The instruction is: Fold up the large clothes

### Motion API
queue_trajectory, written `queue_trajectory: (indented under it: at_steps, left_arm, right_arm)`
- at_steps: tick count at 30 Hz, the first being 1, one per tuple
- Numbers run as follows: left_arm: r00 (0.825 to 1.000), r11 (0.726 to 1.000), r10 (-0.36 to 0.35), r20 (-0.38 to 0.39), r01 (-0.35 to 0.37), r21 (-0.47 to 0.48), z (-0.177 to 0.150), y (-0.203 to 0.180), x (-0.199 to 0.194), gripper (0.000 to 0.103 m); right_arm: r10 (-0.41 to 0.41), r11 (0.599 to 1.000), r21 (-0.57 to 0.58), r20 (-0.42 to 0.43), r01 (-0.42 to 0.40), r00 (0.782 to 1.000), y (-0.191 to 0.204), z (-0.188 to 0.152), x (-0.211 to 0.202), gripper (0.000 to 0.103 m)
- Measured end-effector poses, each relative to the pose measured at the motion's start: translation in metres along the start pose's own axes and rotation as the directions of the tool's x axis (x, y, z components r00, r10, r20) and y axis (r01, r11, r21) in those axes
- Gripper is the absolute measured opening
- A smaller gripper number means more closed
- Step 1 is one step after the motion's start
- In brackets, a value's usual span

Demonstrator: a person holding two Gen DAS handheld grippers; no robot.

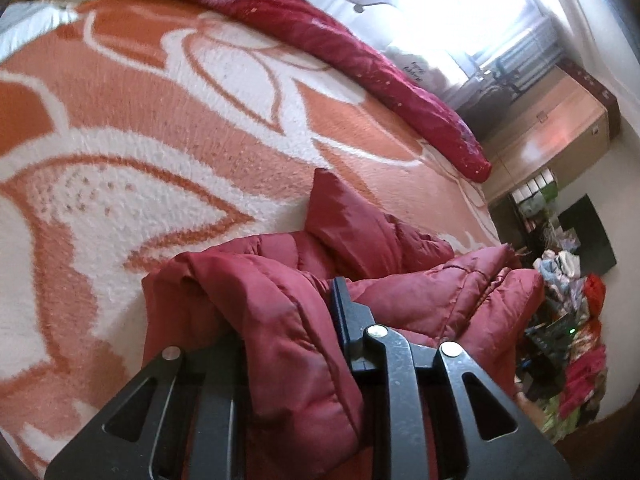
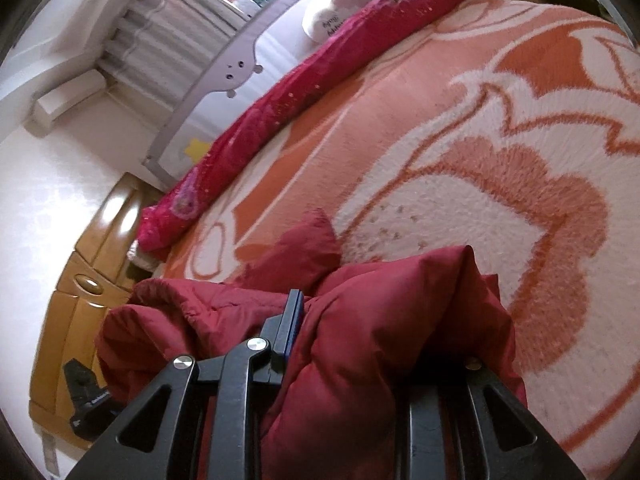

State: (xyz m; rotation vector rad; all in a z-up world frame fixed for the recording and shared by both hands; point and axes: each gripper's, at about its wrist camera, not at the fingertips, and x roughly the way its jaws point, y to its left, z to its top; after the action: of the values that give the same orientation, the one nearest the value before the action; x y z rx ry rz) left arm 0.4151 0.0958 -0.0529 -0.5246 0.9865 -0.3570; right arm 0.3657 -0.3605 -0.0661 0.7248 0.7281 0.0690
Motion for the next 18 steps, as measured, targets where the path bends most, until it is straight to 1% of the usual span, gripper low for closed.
queue_trajectory:
  at_steps: [2,6,8,12,15,17,18]
  left_arm:
    - [1.0,1.0,-0.012,0.0,0.012,-0.01,0.002,0.004,0.0,0.02]
    - [1.0,0.999,0.001,0.017,-0.002,0.032,0.0,-0.002,-0.015,0.021]
    - [0.999,0.999,0.005,0.039,-0.007,0.054,-0.004,-0.009,-0.028,0.022]
    - [0.995,0.995,-0.001,0.102,-0.009,0.1,-0.015,-0.028,-0.062,0.029]
    - [0.989,0.99,-0.031,0.145,0.01,0.142,-0.029,-0.047,-0.089,0.03]
    - [0.983,0.984,-0.057,0.176,0.025,0.178,-0.043,-0.061,-0.107,0.034]
    - [0.981,0.982,-0.068,0.183,0.033,0.188,-0.047,-0.065,-0.112,0.038]
  right_arm:
    - [-0.003,1.0,0.009,-0.007,0.003,1.0,-0.004,0.0,0.009,0.024]
    - [-0.006,1.0,0.005,-0.023,0.006,1.0,-0.006,0.0,0.021,0.024]
    - [-0.005,1.0,-0.003,-0.032,0.005,0.999,-0.005,0.001,0.024,0.024]
    - [-0.008,1.0,-0.008,-0.047,0.008,0.999,-0.005,0.001,0.029,0.024]
    - [-0.006,1.0,-0.001,-0.048,0.006,0.999,-0.007,0.001,0.03,0.024]
    - [-0.004,1.0,0.002,-0.049,0.004,0.999,-0.007,0.001,0.031,0.024]
    - [-0.003,1.0,0.005,-0.049,0.003,0.999,-0.008,0.001,0.031,0.024]
